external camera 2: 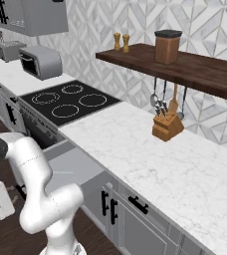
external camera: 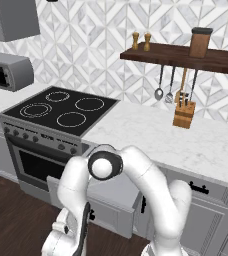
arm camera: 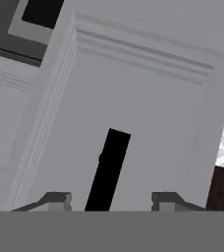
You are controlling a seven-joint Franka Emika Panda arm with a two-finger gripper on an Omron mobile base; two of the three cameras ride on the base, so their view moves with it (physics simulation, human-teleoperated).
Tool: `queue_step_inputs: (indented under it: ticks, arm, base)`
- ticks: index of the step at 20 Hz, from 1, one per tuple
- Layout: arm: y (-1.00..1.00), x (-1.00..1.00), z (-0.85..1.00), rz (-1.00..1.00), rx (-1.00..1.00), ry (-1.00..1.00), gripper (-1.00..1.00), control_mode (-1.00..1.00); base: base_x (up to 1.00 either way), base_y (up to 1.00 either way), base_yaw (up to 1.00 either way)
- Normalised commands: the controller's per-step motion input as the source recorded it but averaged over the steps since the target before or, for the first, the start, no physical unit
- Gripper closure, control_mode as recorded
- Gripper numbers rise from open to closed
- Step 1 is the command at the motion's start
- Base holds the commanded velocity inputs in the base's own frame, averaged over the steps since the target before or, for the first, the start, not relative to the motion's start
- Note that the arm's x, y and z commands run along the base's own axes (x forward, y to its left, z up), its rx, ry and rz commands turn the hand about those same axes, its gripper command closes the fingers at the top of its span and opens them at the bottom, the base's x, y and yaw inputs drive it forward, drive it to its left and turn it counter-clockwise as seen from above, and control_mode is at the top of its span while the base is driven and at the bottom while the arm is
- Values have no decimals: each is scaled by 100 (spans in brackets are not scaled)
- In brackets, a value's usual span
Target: Take a straw from the drawer in front and place it inside the glass cup on the dining counter.
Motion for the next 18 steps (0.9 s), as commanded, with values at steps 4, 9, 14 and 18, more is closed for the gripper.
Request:
queue_step_inputs:
  ticks: [4,9,14,18]
  arm:
    - [35,-97,28,25,23,4,-100,-100]
    - [8,-27,95,4,8,-35,-100,-100]
    - [1,0,100,-14,6,-29,-100,-100]
    - [7,-14,100,-14,1,-28,-100,-100]
  base:
    - [0,0,0]
    - [0,0,0]
    - [0,0,0]
    - [0,0,0]
